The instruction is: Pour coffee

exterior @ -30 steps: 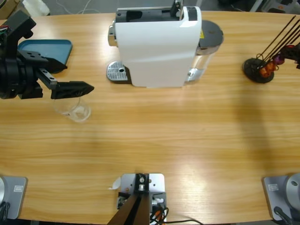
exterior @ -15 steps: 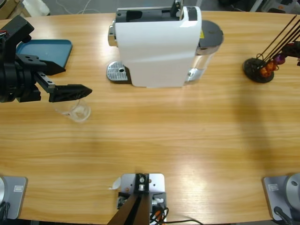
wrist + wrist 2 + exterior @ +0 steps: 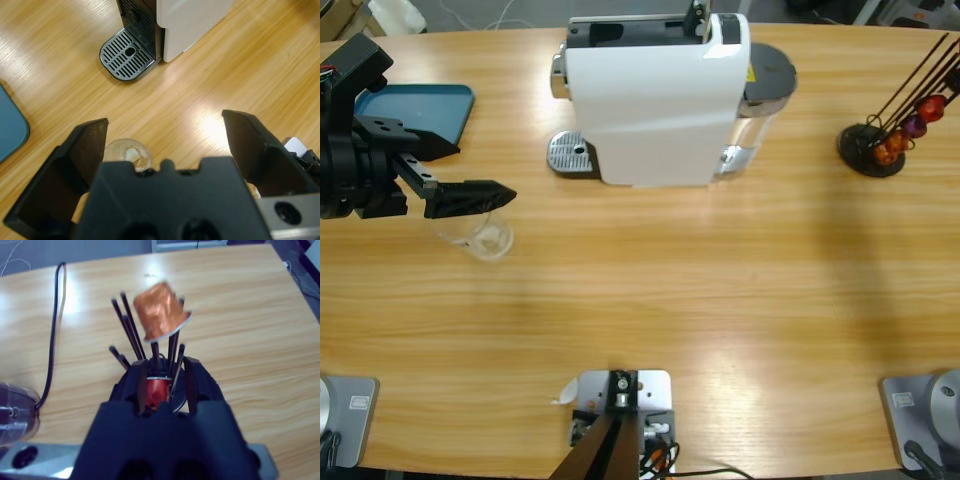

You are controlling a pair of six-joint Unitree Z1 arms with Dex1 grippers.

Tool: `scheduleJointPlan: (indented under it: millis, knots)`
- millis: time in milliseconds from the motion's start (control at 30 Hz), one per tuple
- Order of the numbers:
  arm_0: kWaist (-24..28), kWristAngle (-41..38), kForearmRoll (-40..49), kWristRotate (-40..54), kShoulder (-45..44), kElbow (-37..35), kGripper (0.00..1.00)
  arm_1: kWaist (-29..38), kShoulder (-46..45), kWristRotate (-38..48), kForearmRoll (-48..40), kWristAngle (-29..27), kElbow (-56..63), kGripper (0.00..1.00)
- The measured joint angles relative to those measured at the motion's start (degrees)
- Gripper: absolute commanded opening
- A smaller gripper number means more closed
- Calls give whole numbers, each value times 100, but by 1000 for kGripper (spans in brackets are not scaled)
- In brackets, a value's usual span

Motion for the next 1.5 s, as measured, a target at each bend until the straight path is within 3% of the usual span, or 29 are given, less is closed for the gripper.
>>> scheduleJointPlan:
  millis: [67,167,200,567,1500]
  knots:
    - [0,0,-1,0,0,0,991,7,-23,-16,109,-25,-136,312]
    - [0,0,-14,0,0,0,991,20,-121,-27,198,-41,-184,489]
    - [0,0,-16,0,0,0,991,22,-137,-27,222,-43,-184,494]
    - [-1,0,-76,0,0,1,991,327,-163,210,462,-103,2,480]
    - [-1,1,-129,0,0,59,991,225,385,276,-293,-36,450,430]
